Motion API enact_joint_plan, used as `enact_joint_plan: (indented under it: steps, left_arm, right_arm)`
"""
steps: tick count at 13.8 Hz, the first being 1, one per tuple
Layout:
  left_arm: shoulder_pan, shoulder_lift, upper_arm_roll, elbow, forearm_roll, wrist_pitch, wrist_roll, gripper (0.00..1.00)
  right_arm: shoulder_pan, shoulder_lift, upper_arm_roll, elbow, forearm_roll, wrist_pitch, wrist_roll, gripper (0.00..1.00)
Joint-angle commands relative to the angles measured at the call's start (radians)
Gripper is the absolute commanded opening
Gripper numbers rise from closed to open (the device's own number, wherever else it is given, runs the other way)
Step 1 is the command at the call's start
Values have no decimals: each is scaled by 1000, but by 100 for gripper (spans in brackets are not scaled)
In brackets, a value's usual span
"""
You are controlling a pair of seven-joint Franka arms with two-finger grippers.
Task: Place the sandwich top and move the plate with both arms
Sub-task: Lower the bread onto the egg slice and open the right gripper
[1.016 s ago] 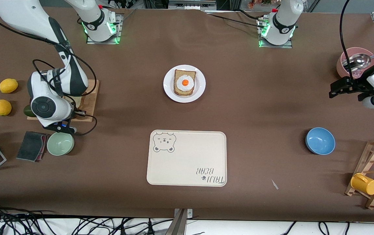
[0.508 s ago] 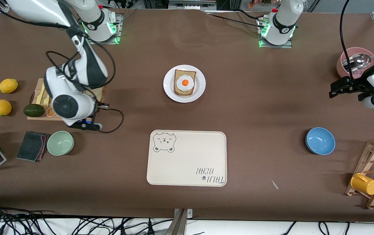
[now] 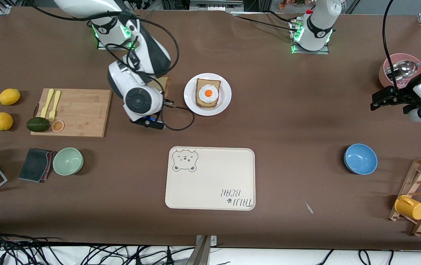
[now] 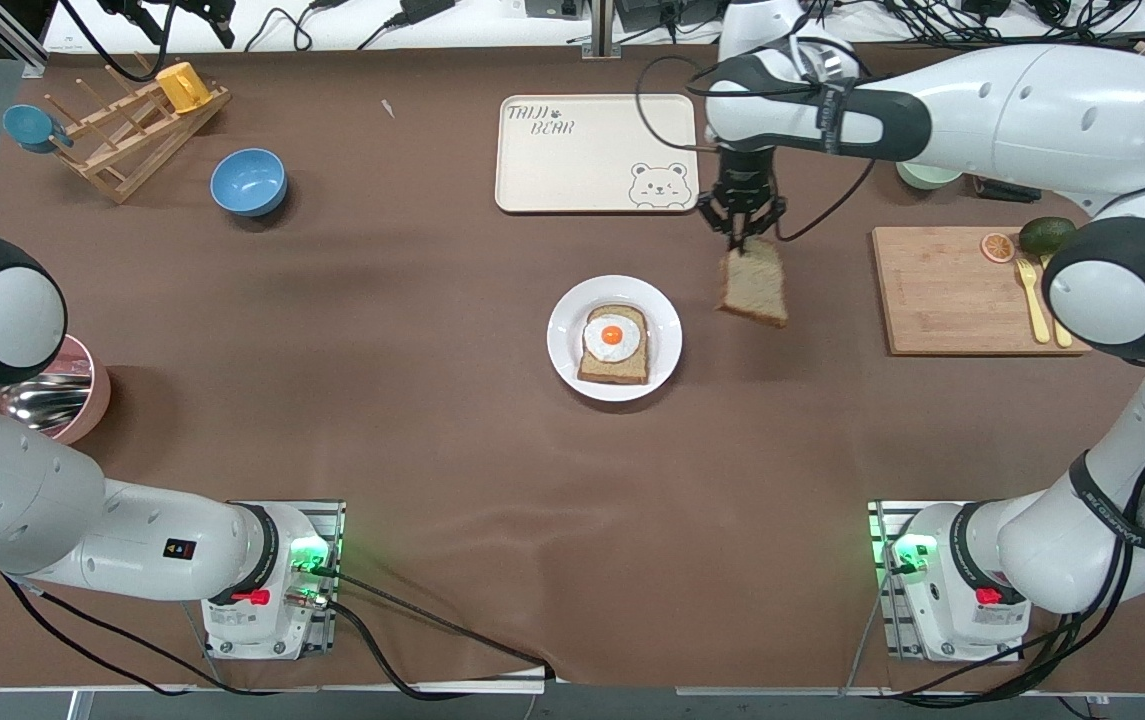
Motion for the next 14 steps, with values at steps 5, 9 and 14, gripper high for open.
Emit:
enact_joint_plan:
  steps: [5,9,14]
  left_arm:
    - [-4,-6,-3,12,33,-13,14,100]
    - [-5,-6,-3,12,34,-13,14,100]
    - [-5,-6,-3,12,34,-13,14,100]
  right_arm:
    - [189,273,-5,302,71,73,315,0]
    - [233,295,-5,313,74,110,317,0]
    - [261,307,-5,312,26,89,299,0]
